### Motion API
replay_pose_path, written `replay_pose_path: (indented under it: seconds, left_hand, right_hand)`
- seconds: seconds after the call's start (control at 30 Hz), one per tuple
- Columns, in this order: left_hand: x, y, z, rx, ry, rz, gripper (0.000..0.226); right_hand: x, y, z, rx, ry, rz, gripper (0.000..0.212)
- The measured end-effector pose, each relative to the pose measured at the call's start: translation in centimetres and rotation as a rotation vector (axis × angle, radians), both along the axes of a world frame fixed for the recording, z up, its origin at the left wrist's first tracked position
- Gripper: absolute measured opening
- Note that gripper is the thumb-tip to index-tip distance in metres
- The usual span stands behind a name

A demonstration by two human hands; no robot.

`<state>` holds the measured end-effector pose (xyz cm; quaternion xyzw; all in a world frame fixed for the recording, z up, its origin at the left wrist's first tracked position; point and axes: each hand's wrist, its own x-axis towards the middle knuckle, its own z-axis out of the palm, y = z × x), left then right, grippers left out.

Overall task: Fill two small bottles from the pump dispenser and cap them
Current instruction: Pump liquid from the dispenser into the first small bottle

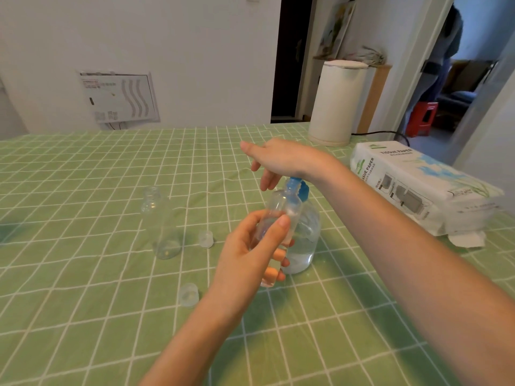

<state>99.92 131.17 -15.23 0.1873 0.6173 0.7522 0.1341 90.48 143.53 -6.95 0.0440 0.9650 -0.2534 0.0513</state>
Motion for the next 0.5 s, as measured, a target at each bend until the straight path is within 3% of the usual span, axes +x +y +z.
replay_pose_path:
  seconds: [0.5]
  left_hand:
    - [-0.2, 0.0, 0.5, 0.004, 0.017, 0.001, 0.044]
  right_hand:
    - [-0.4, 0.0, 1.0, 0.012, 0.06, 0.059, 0.062]
